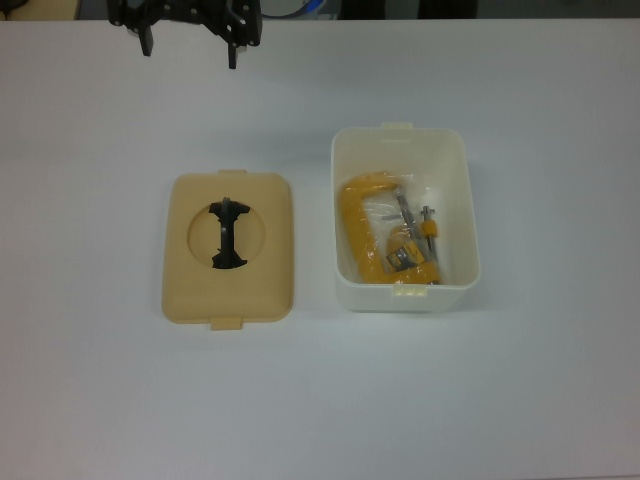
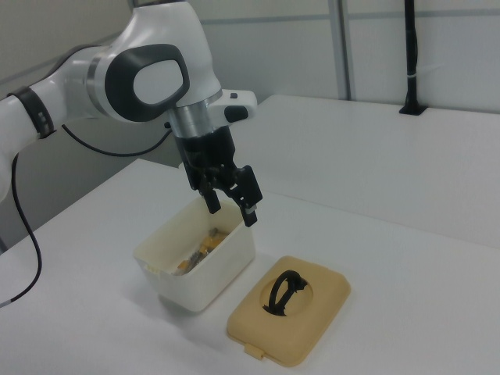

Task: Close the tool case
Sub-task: 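Move the open gripper down over the black handle of the tan lid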

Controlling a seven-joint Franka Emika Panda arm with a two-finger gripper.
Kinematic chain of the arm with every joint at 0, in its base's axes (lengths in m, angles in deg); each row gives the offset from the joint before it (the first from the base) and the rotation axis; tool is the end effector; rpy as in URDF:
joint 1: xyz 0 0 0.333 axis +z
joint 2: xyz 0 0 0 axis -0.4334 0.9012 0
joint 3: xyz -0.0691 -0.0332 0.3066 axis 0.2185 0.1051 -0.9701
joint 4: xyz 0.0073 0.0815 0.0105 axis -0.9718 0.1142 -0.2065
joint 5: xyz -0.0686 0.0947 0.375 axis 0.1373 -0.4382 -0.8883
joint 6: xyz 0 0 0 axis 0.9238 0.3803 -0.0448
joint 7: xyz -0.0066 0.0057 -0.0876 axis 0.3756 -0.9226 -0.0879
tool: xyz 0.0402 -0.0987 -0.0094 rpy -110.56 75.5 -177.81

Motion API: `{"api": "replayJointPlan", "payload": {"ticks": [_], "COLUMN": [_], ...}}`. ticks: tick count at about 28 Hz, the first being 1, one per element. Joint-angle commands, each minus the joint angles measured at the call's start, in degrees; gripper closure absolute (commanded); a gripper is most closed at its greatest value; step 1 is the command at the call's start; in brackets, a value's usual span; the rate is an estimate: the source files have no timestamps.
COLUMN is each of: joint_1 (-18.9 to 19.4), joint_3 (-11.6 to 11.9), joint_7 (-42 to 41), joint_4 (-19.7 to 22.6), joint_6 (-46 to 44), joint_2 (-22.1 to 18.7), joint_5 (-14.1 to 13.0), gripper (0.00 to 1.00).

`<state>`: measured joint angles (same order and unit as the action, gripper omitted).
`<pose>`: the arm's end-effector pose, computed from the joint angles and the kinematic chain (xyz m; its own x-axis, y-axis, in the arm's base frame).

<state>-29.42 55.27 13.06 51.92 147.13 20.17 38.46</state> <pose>0.5864 -0.0195 0.6113 0.9988 -0.0471 -0.0119 -0.0457 -0.9938 0.1015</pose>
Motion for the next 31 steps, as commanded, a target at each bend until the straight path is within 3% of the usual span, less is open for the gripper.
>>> {"api": "replayJointPlan", "payload": {"ticks": [1, 10, 24, 31], "joint_1": [-0.1, 0.0, 1.6, 2.7], "joint_3": [0.1, -0.1, -0.2, -0.2], "joint_7": [-1.4, -2.1, -0.2, 0.3], "joint_4": [-0.2, 0.1, 0.2, 1.3], "joint_6": [-0.2, 3.0, 9.6, 14.2], "joint_2": [0.6, 2.3, 10.4, 12.2], "joint_5": [0.2, -0.4, 0.6, 1.1], "gripper": [0.0, 0.0, 0.0, 0.0]}}
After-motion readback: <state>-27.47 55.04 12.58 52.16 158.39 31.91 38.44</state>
